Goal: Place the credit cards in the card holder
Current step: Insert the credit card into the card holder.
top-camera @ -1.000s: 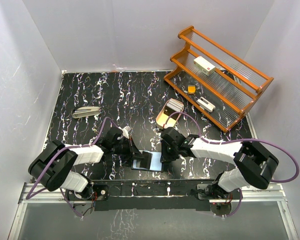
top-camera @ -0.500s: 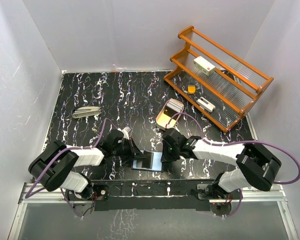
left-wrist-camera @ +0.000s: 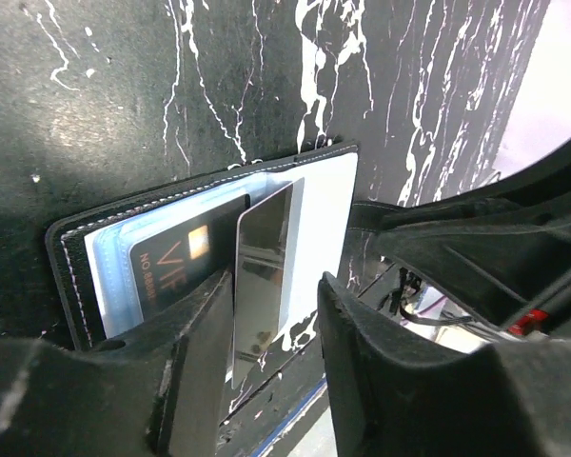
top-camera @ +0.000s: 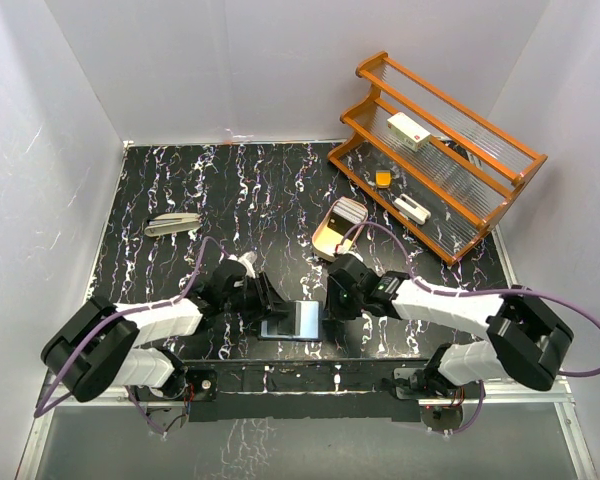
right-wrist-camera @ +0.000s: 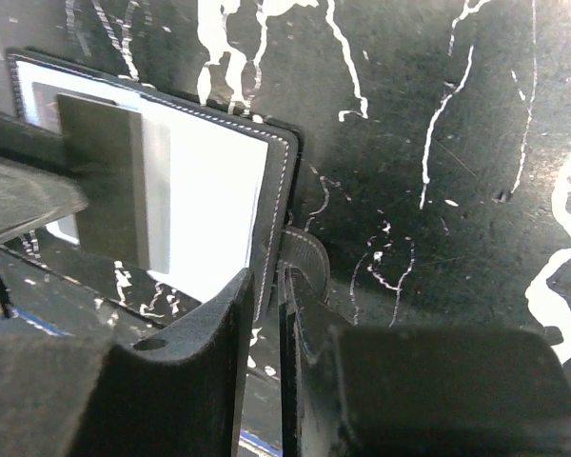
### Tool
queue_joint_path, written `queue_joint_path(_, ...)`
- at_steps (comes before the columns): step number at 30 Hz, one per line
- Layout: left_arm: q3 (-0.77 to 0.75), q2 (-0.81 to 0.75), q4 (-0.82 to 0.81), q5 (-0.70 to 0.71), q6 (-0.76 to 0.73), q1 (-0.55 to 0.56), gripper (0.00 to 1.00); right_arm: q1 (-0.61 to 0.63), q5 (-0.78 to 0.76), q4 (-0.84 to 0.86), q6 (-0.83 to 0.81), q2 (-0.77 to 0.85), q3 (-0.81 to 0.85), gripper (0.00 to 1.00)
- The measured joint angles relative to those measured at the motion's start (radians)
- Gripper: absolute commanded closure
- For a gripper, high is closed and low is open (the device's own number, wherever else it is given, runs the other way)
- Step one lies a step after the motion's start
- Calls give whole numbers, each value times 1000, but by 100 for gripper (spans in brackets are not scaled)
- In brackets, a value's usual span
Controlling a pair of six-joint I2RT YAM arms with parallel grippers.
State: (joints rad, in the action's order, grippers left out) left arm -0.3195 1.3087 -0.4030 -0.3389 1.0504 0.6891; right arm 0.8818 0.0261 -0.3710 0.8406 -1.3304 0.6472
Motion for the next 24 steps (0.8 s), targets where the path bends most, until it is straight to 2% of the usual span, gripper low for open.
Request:
queue_joint_path(6, -31, -50, 111, 45, -37, 0, 56, 0, 8, 0, 8, 55, 12, 85)
queue_joint_path(14, -51, -56, 165, 60, -64, 0, 57, 0, 46, 42, 15, 27, 12, 84)
queue_joint_path(20, -55, -54, 174, 64, -75, 0, 61, 0, 66, 78, 15, -35, 12, 83)
queue_joint_path(24, -55, -32, 152, 58, -64, 0, 70, 0, 73, 109, 15, -76, 11, 83)
